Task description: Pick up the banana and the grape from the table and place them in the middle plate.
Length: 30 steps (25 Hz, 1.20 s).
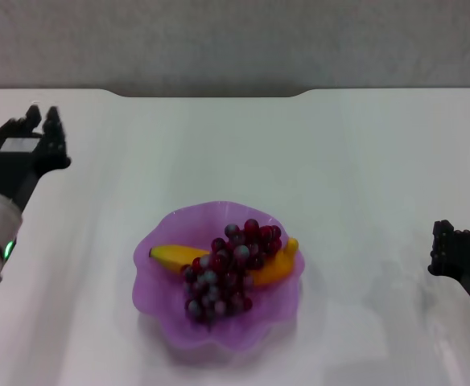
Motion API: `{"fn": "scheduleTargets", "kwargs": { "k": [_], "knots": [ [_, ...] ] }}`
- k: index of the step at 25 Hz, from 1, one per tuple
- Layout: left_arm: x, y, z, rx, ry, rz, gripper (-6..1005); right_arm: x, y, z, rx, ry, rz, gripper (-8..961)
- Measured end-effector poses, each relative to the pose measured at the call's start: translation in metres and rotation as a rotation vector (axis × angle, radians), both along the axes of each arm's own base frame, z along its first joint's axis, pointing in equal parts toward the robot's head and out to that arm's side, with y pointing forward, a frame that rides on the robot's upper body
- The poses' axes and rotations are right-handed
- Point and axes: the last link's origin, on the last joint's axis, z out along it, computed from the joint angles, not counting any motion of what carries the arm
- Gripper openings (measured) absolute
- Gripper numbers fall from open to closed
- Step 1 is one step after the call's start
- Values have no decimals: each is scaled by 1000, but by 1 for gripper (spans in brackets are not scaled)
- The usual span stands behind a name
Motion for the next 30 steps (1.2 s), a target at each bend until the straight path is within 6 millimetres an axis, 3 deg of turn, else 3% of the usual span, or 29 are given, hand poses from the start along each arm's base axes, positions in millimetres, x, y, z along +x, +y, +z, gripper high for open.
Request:
{"fn": "scheduleTargets", "kwargs": {
  "k": [2,5,10,24,30],
  "knots": [
    [-9,-3,-2,7,-15,-12,459,0,0,0,0,0,0,27],
    [-24,-10,-3,29,-23,-21,221,0,0,0,0,0,0,27],
    [-36,-25,-13,42,13,-48,39,1,1,1,5,-3,1,27],
    [-71,-24,-19,57,-36,95,40,0,17,42,217,-9,55,27],
    [-82,-24,-16,80,-56,146,40,5,18,48,240,-14,37,27]
  ]
}}
